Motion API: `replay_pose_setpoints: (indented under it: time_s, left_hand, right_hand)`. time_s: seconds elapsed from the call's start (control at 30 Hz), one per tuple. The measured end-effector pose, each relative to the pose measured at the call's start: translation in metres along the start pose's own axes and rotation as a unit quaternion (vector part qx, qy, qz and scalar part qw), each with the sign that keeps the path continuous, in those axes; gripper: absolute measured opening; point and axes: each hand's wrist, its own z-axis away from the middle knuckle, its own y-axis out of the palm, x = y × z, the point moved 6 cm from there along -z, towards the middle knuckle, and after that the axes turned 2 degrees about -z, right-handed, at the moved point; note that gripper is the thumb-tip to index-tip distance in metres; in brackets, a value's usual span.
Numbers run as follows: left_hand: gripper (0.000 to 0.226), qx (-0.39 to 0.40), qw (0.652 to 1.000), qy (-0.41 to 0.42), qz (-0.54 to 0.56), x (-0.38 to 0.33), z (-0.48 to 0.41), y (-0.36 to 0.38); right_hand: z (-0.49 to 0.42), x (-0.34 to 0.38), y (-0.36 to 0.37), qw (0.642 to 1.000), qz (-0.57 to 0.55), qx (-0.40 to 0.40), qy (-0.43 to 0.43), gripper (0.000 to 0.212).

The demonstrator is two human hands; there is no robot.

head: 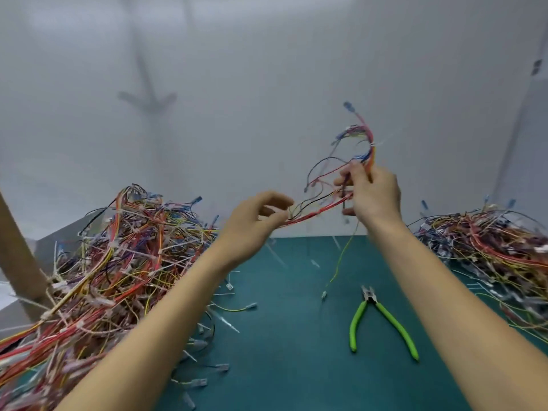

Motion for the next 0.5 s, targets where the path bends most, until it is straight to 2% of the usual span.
replay_pose_setpoints:
  time_s: [0.07,0.13,0.2,0.3,0.37,0.43,0.5]
  left_hand:
    - [0.015,-0.011,0.993,-0.014,-0.114,0.018,0.003,-0.016]
    - [0.025,-0.012,0.974,-0.004,-0.227,0.033,0.008,-0.029]
    - [0.037,-0.028,0.964,-0.008,-0.264,0.048,0.014,-0.042]
    - [0.033,-0.051,0.956,-0.055,-0.284,0.077,0.021,-0.066]
    - [0.027,-0.017,0.921,-0.099,-0.376,0.094,0.022,-0.075]
    - [0.022,0.031,0.866,-0.134,-0.481,0.103,0.020,-0.074]
    - [0.018,0.024,0.841,-0.130,-0.524,0.101,0.016,-0.065]
  right_hand:
    - [-0.011,0.003,-0.016,0.999,0.016,-0.042,-0.009,0.033]
    - [-0.019,0.010,-0.027,0.996,0.044,-0.070,-0.036,0.035]
    - [-0.025,0.017,-0.040,0.990,0.065,-0.112,-0.056,0.035]
    - [-0.034,0.020,-0.061,0.984,0.062,-0.152,-0.071,0.036]
    - [-0.038,0.018,-0.064,0.987,0.059,-0.131,-0.067,0.038]
    - [-0.037,0.017,-0.055,0.993,0.049,-0.088,-0.059,0.041]
    - [-0.031,0.018,-0.043,0.995,0.053,-0.049,-0.071,0.044]
